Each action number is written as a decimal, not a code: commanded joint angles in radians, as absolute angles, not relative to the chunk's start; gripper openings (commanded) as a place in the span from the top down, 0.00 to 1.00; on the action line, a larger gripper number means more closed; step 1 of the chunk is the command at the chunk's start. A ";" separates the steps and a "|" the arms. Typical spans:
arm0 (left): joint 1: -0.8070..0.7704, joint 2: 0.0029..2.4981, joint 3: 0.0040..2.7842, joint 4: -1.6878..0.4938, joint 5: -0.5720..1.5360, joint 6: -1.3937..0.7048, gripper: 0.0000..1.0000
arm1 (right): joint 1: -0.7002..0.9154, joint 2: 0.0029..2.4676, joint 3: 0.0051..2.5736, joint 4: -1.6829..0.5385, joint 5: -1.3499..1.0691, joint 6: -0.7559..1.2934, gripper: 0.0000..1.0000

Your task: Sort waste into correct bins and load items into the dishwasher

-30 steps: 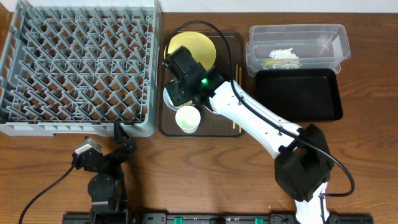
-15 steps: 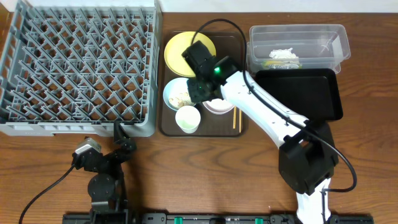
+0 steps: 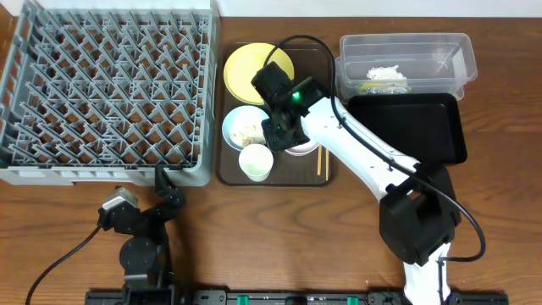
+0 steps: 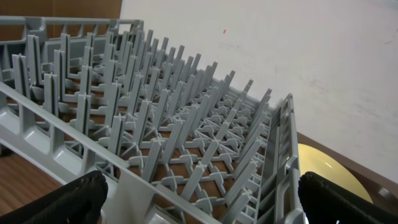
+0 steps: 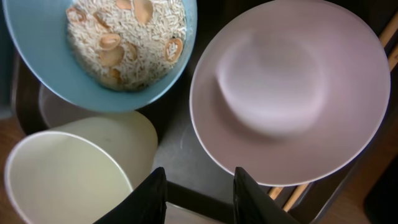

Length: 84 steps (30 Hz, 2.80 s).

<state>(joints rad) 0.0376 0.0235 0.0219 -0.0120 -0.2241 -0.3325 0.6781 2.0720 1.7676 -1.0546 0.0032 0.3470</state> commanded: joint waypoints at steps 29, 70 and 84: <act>0.033 0.024 0.004 -0.051 -0.250 -0.315 0.00 | 0.645 2.065 1.549 -0.965 0.049 0.177 0.83; 0.033 0.024 0.004 -0.051 -0.250 -0.315 0.00 | 0.699 2.150 1.761 -0.678 0.023 0.527 0.46; 0.033 0.024 0.004 -0.051 -0.250 -0.315 0.00 | 0.696 2.206 1.758 -0.726 0.056 0.523 0.52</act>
<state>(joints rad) 0.0376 0.0235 0.0219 -0.0120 -0.2241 -0.3321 0.7017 2.1616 1.7515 -0.7200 0.0216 0.5087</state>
